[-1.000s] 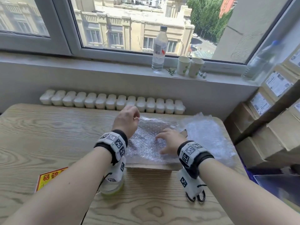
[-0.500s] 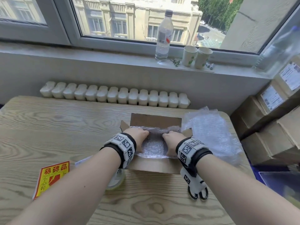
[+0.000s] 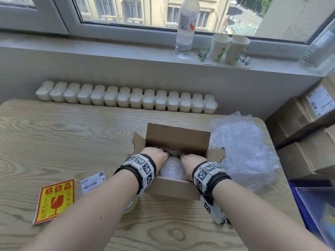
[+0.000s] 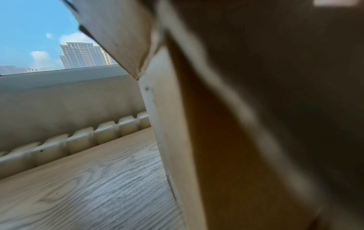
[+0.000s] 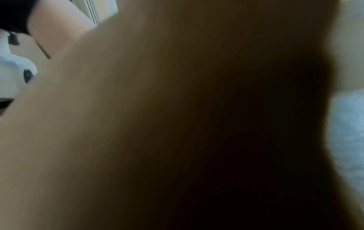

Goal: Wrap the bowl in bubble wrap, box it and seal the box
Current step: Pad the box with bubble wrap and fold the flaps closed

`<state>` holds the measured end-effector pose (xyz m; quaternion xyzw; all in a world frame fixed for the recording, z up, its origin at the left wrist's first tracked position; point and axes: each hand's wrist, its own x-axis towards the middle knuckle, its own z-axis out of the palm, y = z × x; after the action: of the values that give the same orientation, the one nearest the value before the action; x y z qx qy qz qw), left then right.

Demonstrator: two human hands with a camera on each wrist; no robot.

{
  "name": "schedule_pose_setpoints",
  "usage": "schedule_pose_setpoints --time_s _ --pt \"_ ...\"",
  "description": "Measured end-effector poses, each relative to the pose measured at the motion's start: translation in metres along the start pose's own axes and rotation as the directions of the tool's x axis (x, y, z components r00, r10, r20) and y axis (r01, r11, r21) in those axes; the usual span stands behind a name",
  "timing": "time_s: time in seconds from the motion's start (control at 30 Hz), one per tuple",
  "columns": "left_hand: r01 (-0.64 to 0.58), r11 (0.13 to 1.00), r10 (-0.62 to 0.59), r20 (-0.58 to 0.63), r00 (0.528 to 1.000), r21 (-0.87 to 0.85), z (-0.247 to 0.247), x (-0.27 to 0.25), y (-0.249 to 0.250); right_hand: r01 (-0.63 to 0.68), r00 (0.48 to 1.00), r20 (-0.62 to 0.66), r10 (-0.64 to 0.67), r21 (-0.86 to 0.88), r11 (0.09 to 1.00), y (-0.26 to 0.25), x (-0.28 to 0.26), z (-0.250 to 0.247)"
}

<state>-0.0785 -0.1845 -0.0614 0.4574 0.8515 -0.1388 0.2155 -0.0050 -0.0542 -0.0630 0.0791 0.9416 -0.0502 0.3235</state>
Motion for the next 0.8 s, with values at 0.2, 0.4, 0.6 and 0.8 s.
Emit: schedule_pose_setpoints --time_s 0.2,0.4,0.6,0.8 --pt "-0.021 0.999 0.020 -0.008 1.000 -0.050 0.008 0.007 0.000 0.012 0.998 0.058 -0.017 0.080 0.997 0.002 0.003 -0.005" --pt "-0.024 0.999 0.027 0.080 0.996 -0.039 -0.006 -0.002 0.001 0.034 0.998 0.045 -0.034 0.019 0.999 0.000 -0.005 -0.008" --pt "-0.070 0.998 0.070 -0.117 0.991 0.004 -0.039 -0.020 -0.009 0.072 0.985 -0.156 -0.076 -0.034 0.997 0.005 -0.025 -0.032" --pt "-0.084 0.992 0.070 -0.142 0.987 -0.093 -0.033 -0.028 -0.007 0.131 0.963 -0.236 -0.132 -0.019 0.991 0.003 -0.038 -0.029"
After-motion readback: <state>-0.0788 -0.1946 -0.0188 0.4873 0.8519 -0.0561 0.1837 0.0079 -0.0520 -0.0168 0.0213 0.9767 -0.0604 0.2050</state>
